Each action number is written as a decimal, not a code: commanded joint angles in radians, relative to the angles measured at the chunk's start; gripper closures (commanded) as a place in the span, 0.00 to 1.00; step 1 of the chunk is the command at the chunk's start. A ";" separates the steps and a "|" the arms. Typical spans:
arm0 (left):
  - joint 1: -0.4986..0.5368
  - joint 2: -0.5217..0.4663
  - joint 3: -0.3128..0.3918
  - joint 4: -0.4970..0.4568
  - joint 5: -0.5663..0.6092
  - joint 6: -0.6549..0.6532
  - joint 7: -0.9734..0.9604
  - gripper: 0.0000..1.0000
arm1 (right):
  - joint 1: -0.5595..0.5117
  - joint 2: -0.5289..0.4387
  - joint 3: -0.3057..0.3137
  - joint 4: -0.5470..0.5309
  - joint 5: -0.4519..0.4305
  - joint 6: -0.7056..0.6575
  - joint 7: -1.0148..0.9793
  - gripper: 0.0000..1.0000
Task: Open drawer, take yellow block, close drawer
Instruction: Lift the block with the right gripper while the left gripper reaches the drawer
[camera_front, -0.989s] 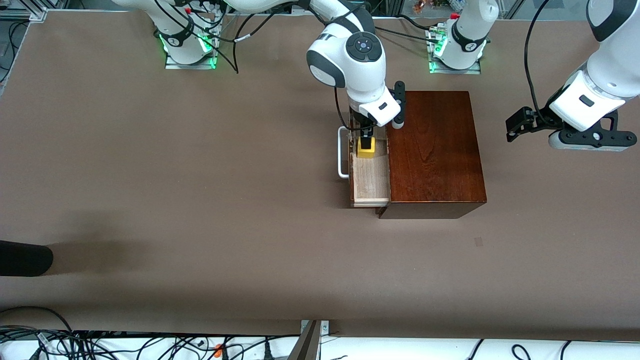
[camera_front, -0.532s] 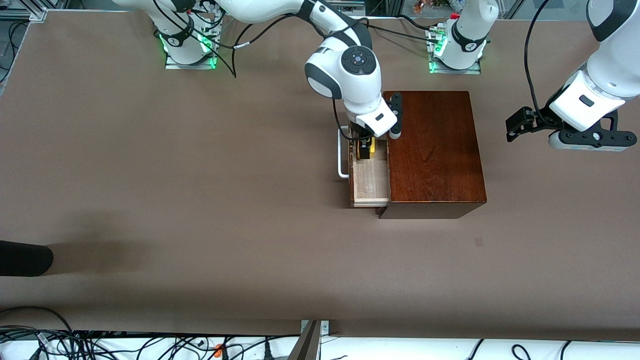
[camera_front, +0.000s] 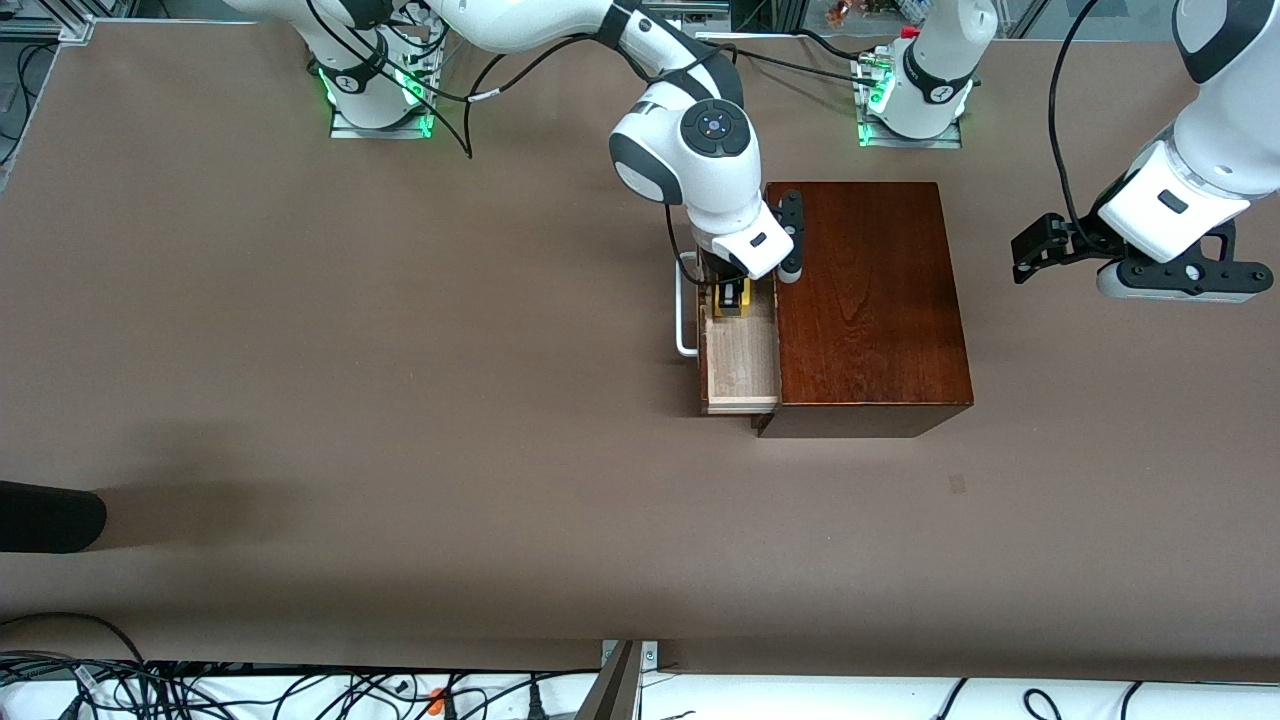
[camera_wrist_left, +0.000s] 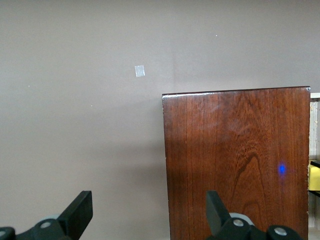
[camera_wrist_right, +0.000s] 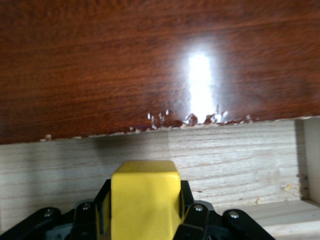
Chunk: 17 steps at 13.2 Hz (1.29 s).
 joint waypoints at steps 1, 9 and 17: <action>0.001 -0.013 0.002 0.000 -0.023 -0.014 0.023 0.00 | -0.001 -0.027 0.002 0.023 -0.008 -0.052 0.000 1.00; -0.016 -0.006 -0.015 0.000 -0.029 -0.043 0.025 0.00 | -0.125 -0.282 0.000 0.045 0.072 -0.261 0.127 1.00; -0.021 0.176 -0.309 0.051 -0.089 -0.079 0.146 0.00 | -0.450 -0.420 -0.043 -0.040 0.075 -0.450 0.131 1.00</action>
